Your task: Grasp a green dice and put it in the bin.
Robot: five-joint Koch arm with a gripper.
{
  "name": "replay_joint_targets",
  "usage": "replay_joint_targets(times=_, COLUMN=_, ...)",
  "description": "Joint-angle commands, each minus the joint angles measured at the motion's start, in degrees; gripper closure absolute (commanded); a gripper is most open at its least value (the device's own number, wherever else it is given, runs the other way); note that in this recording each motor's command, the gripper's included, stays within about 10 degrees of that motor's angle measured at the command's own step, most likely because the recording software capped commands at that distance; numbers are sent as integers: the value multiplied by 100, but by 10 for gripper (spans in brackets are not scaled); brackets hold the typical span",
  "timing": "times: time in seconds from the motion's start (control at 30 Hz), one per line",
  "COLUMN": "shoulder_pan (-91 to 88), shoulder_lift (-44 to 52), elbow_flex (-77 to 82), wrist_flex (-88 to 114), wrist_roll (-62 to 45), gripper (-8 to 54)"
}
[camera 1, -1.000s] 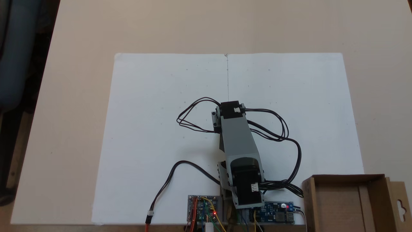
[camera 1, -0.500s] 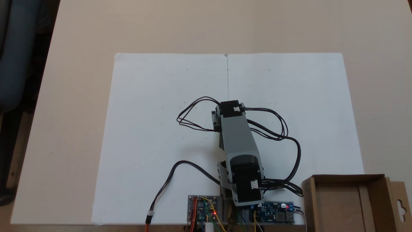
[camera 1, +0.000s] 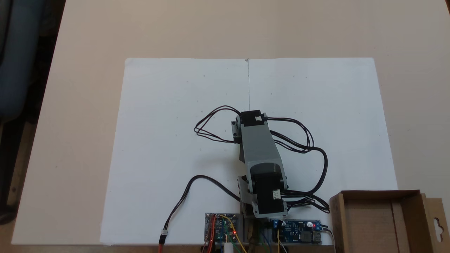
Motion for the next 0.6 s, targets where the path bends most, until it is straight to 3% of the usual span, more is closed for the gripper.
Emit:
replay_joint_targets(times=0.0, shoulder_pan=-26, shoulder_lift=53, elbow_flex=26, wrist_flex=-237, wrist_roll=299, gripper=61)
replay_joint_targets(times=0.57, shoulder_pan=185, shoulder_lift=35, elbow_flex=185, wrist_flex=-299, wrist_roll=290, gripper=68)
